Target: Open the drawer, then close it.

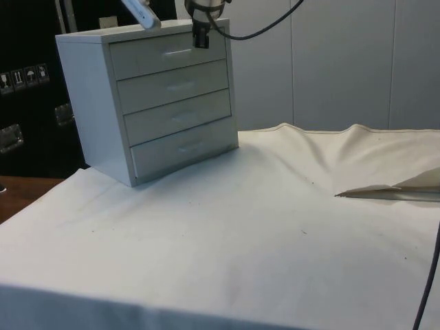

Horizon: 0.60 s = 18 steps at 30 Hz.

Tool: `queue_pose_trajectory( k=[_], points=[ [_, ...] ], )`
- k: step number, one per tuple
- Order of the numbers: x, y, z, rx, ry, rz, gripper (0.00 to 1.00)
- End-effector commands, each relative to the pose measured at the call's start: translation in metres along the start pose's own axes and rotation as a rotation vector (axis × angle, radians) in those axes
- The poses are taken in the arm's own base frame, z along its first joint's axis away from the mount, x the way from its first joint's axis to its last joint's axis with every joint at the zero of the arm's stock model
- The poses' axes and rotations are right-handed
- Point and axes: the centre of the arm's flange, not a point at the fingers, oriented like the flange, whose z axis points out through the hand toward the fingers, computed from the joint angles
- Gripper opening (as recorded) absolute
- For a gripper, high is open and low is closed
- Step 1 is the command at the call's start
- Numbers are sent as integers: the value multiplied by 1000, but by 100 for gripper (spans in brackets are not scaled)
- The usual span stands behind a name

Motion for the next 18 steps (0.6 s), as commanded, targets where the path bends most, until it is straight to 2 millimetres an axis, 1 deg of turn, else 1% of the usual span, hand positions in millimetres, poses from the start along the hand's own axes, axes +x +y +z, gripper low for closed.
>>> queue_pose_trajectory(
  k=[1, 10, 18],
  points=[
    [-2, -1, -4, -9, 7, 3, 0],
    [-9, -6, -15, -5, 10, 16, 0],
    [-8, -7, -16, -3, 6, 17, 0]
  ],
)
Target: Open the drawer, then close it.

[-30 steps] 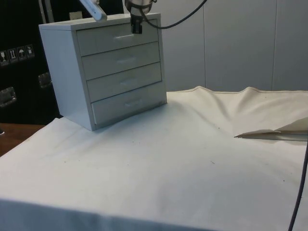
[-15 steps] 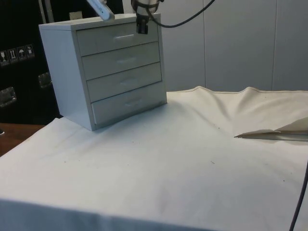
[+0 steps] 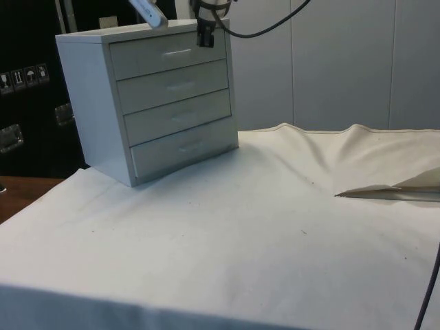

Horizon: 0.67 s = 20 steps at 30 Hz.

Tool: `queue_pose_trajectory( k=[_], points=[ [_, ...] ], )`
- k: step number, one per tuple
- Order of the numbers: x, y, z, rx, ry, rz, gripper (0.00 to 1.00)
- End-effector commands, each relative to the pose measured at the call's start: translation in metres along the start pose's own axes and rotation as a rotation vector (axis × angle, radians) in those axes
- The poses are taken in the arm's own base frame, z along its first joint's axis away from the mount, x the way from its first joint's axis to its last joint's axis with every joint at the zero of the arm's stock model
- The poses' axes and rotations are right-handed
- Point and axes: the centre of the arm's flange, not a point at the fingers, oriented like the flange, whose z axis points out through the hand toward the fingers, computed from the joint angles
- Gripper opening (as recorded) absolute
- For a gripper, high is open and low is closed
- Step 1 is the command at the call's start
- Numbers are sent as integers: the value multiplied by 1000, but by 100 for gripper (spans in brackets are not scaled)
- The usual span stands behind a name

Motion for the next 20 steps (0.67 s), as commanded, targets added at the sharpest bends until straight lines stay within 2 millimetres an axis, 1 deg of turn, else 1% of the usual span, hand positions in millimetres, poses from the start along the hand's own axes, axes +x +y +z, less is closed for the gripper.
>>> queue_pose_trajectory(
  k=[1, 2, 4, 6, 7, 8, 9, 15, 16, 17, 18, 20],
  points=[
    [0, -1, 0, -5, -4, -1, 0],
    [0, -1, -1, -6, -3, -2, 0],
    [1, -1, -1, -7, -3, -2, 10],
    [0, -1, -1, -7, -5, -2, 20],
    [0, -1, 0, -7, -5, -3, 31],
    [0, -1, 0, -2, -2, -2, 39],
    [0, -1, 0, -7, -6, -3, 39],
    [0, -1, 0, -7, -6, -3, 70],
    [1, -1, -1, -6, -6, -3, 80],
    [0, -1, 0, -3, -3, -3, 85],
    [1, -1, -1, -6, -5, -2, 85],
    [0, -2, -1, -5, -4, -4, 96]
  ],
)
